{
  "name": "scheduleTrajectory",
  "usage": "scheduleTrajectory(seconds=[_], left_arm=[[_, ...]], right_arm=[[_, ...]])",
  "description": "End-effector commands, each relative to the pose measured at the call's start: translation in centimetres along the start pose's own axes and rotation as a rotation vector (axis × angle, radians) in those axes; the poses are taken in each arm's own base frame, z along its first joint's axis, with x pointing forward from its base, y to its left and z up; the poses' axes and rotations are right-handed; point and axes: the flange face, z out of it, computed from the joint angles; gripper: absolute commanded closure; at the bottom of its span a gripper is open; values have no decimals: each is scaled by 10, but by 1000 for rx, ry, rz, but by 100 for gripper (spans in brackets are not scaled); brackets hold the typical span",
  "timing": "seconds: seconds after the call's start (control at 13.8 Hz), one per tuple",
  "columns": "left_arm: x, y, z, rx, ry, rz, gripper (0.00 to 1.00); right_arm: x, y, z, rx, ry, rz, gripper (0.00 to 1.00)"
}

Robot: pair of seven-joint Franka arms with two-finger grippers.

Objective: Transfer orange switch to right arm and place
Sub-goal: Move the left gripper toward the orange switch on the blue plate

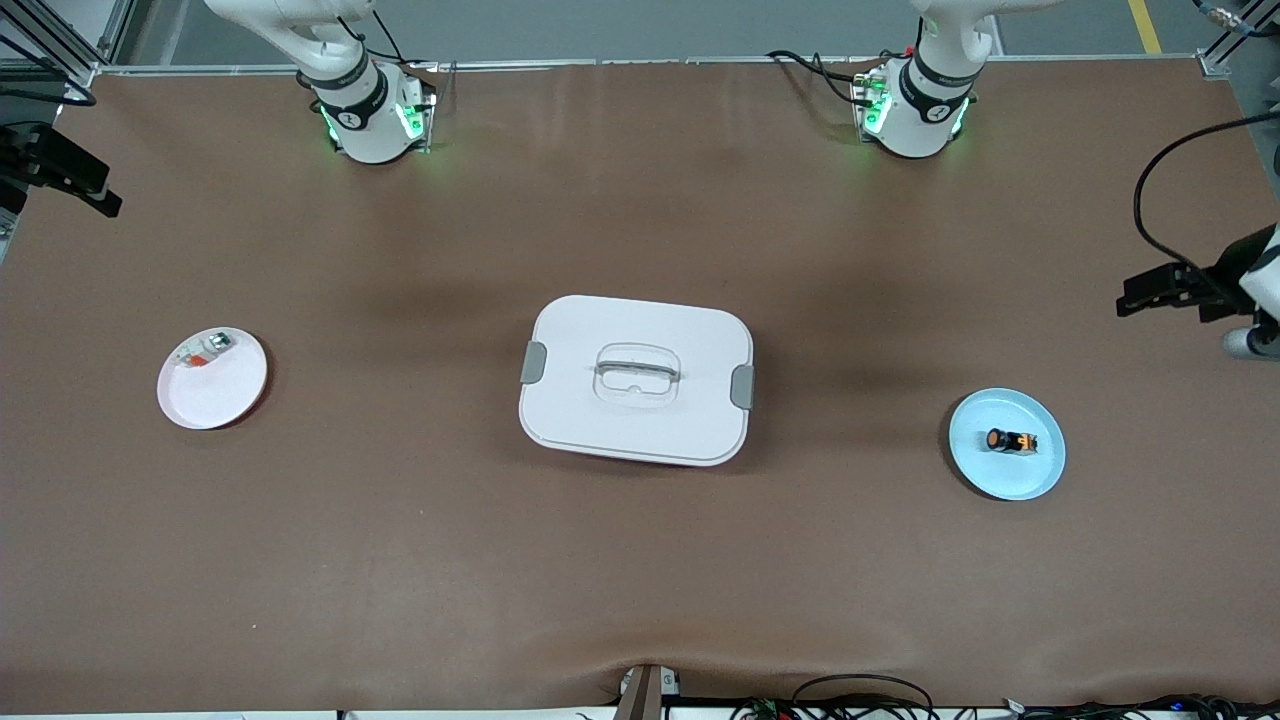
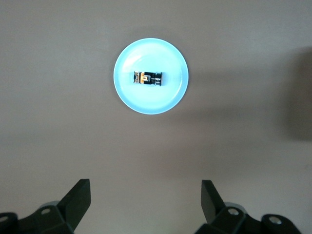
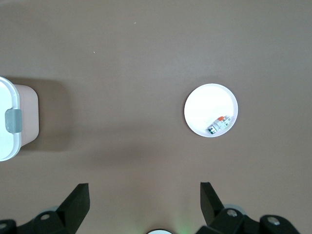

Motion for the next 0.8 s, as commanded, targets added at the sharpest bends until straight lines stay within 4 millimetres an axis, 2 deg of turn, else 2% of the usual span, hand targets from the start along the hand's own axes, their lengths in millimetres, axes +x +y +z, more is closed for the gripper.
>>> scheduleTrajectory(seconds=[0.0,0.58,0.72], left_arm=[[5,-8,34,4,25,15,0],[39,-16,133,14,48,123,0],[48,-18,152,11,49,154,0]], right_arm=[[-9,-4,-3,11,9,6,0],[-9,-4,-3,11,6,6,0],[-9,-4,-3,11,9,6,0]])
